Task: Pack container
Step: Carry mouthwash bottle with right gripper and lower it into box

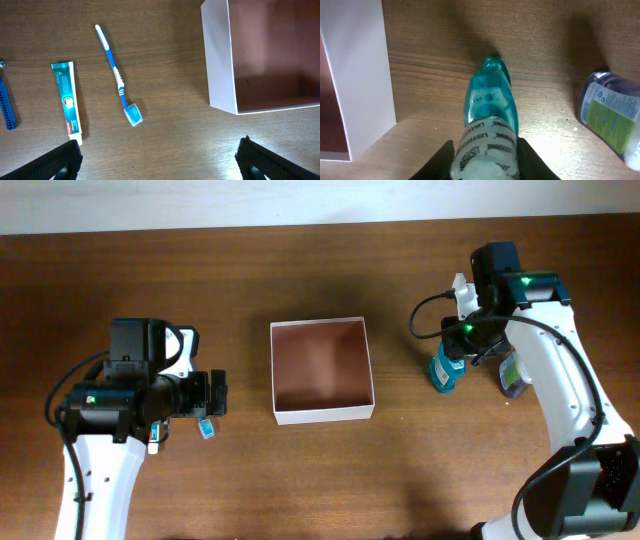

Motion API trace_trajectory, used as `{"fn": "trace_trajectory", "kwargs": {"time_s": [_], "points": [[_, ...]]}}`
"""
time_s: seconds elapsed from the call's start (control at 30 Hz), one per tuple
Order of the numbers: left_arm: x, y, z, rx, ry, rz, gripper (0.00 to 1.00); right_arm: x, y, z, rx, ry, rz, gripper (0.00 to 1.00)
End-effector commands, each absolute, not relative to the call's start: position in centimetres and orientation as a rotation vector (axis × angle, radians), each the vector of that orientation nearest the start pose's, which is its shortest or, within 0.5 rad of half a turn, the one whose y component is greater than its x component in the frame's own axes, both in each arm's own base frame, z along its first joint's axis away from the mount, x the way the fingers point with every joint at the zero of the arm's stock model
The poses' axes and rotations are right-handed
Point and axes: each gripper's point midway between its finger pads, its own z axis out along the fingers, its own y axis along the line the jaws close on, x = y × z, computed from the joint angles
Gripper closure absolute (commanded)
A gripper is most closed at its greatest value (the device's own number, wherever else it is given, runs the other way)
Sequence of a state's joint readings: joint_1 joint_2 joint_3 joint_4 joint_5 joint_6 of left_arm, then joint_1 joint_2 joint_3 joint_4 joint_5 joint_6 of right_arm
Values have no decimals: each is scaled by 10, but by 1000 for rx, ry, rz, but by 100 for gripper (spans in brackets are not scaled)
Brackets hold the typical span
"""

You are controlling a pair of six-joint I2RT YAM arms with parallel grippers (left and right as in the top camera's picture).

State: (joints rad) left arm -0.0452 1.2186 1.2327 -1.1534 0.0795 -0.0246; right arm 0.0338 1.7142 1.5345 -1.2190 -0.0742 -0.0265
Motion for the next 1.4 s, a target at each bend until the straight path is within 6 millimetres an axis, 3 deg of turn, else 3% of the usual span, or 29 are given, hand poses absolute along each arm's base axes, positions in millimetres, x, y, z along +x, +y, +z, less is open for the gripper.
{"fn": "trace_trajectory", "kwargs": {"time_s": [0.0, 0.33, 0.57, 0.7, 0.83, 0.97, 1.07, 1.13, 1.23, 1.37], "points": [[276, -28, 207, 39, 2699, -155, 0, 354, 25, 148, -99, 2966, 102, 70], [276, -28, 207, 40, 2701, -155, 0, 354, 25, 148, -100, 2969, 102, 95], [276, -28, 207, 40, 2701, -154, 0, 353, 26, 151, -94, 2969, 109, 96], [276, -28, 207, 39, 2701, -154, 0, 351, 27, 169, -79, 2958, 111, 96], [276, -28, 207, 39, 2701, -154, 0, 349, 40, 210, -127, 2908, 117, 96], [276, -26, 207, 36, 2701, -139, 0, 345, 71, 265, -224, 2814, 143, 96], [276, -23, 207, 31, 2702, -117, 0, 341, 103, 301, -271, 2719, 192, 96], [276, -23, 207, 31, 2702, -118, 0, 338, 135, 325, -310, 2634, 239, 96], [276, -23, 207, 31, 2702, -118, 0, 336, 176, 334, -344, 2571, 278, 96], [276, -23, 207, 31, 2702, -118, 0, 337, 221, 316, -351, 2599, 311, 96]]}}
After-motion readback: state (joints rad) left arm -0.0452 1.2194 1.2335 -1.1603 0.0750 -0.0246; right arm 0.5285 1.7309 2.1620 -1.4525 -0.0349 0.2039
